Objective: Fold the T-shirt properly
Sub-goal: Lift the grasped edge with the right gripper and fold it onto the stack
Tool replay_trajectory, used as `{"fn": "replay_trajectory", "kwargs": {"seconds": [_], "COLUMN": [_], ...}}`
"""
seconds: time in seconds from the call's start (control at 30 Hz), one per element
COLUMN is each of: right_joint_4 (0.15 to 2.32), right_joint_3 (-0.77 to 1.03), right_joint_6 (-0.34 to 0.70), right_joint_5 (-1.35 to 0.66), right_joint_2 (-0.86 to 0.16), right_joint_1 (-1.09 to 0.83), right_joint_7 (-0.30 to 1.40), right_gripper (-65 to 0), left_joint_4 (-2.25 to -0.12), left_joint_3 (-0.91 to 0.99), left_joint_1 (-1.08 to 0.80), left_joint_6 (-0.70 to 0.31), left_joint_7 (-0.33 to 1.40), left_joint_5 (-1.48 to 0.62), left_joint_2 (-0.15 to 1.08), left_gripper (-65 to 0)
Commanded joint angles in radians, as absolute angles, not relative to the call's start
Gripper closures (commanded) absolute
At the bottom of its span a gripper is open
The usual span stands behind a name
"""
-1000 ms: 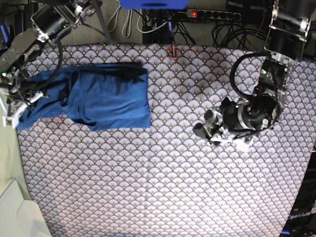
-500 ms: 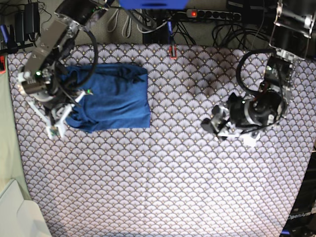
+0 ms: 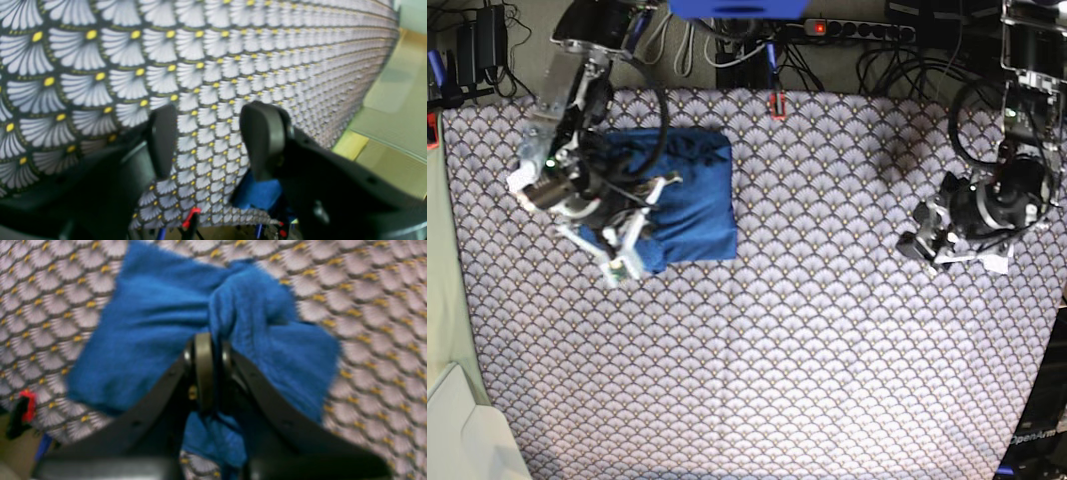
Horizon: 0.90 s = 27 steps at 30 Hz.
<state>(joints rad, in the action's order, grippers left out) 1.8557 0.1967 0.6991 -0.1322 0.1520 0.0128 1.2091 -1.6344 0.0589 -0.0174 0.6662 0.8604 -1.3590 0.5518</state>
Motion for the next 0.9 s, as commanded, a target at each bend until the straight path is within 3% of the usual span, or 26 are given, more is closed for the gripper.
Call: {"fn": "replay_trajectory", "kwargs": {"seconds": [0.0,0.5,0.77,0.87], "right_joint_4": [1.860,1.856,1.860,1.865], "right_joint_3": [0.174,0.050,-0.054,-0.108], "right_joint_6": [0.698,0.698,0.698,0.698], "right_joint_5": [-0.176,-0.226,-0.229,-0.262], "right_joint_2": [0.157,0.157,0.157,0.157], "right_joint_1": [0.028,-0.054,-0.051,-0.048], "right_joint_7": [1.184,1.125,1.125,1.125], "right_gripper": [0.0,-0.4,-21.1,-26.0], "left_joint_4": [-1.649,-1.646,-1.646,-1.644], "left_joint_3": [0.073,0.076,0.076,0.076], "left_joint_1": [-0.007,-0.005,-0.004,-0.005], "left_joint_6": [0.698,0.698,0.698,0.698], "left_joint_7": [0.880,0.880,0.880,0.880], "left_joint_5": [-1.445,-1.443,-1.446,-1.446], "left_joint_2": [0.572,0.568,0.565,0.568], "left_gripper": [-34.0,-34.0,-34.0,-34.0]}}
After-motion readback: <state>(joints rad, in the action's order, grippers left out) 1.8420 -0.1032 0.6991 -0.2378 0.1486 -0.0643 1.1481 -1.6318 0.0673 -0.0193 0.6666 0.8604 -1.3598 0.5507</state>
